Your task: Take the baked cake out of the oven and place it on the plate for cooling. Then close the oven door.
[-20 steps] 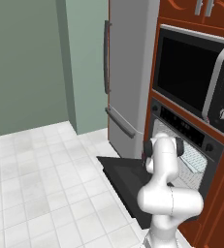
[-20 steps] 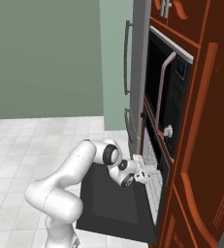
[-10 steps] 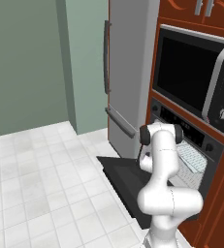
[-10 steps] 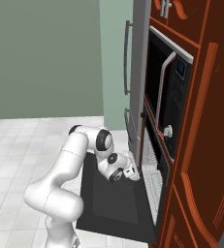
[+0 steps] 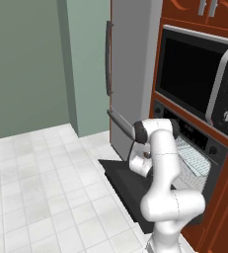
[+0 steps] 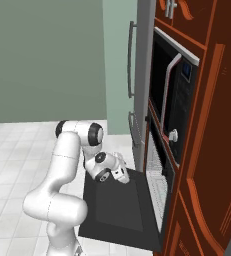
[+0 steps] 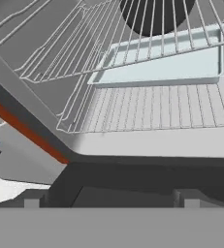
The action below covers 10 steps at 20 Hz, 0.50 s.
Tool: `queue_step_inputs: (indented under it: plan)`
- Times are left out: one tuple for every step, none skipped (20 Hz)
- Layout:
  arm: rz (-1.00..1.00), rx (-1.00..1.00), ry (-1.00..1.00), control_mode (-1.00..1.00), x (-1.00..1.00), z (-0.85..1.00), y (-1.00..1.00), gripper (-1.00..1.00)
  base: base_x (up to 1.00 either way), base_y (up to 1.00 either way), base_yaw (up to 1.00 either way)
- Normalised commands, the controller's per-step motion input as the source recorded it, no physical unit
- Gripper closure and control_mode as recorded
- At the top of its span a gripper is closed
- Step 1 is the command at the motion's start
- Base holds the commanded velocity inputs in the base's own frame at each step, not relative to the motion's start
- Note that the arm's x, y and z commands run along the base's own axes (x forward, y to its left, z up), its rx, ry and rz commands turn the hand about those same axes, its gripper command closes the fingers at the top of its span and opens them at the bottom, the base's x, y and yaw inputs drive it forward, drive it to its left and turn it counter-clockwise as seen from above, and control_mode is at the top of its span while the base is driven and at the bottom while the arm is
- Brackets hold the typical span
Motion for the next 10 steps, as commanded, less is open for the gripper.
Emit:
queue_step_inputs:
  plan:
    - [0.00, -0.09, -0.01, -1.00, -0.44, 0.14, 0.91, -1.00, 0.00, 0.00, 0.00]
    - [0.00, -0.10, -0.02, -1.00, -0.48, 0.12, 0.91, -1.00, 0.00, 0.00, 0.00]
    - [0.00, -0.11, -0.01, -1.00, -0.48, 0.11, 0.95, -1.00, 0.00, 0.00, 0.00]
    - [0.00, -0.11, -0.01, -1.00, -0.46, 0.10, 0.94, -1.00, 0.00, 0.00, 0.00]
    - [0.00, -0.11, -0.01, -1.00, -0.45, 0.06, 0.89, -1.00, 0.00, 0.00, 0.00]
    - [0.00, -0.11, -0.02, -1.00, -0.45, 0.06, 0.90, -1.00, 0.00, 0.00, 0.00]
    - [0.00, -0.10, -0.01, -1.00, -0.50, 0.18, 0.81, -1.00, 0.00, 0.00, 0.00]
    - [0.00, -0.11, -0.01, -1.00, -0.44, 0.17, 0.86, -1.00, 0.00, 0.00, 0.00]
    - [0.00, -0.10, 0.00, -1.00, -0.42, 0.27, 0.81, -1.00, 0.00, 0.00, 0.00]
    - [0.00, -0.09, 0.00, -1.00, -0.39, 0.30, 0.76, -1.00, 0.00, 0.00, 0.00]
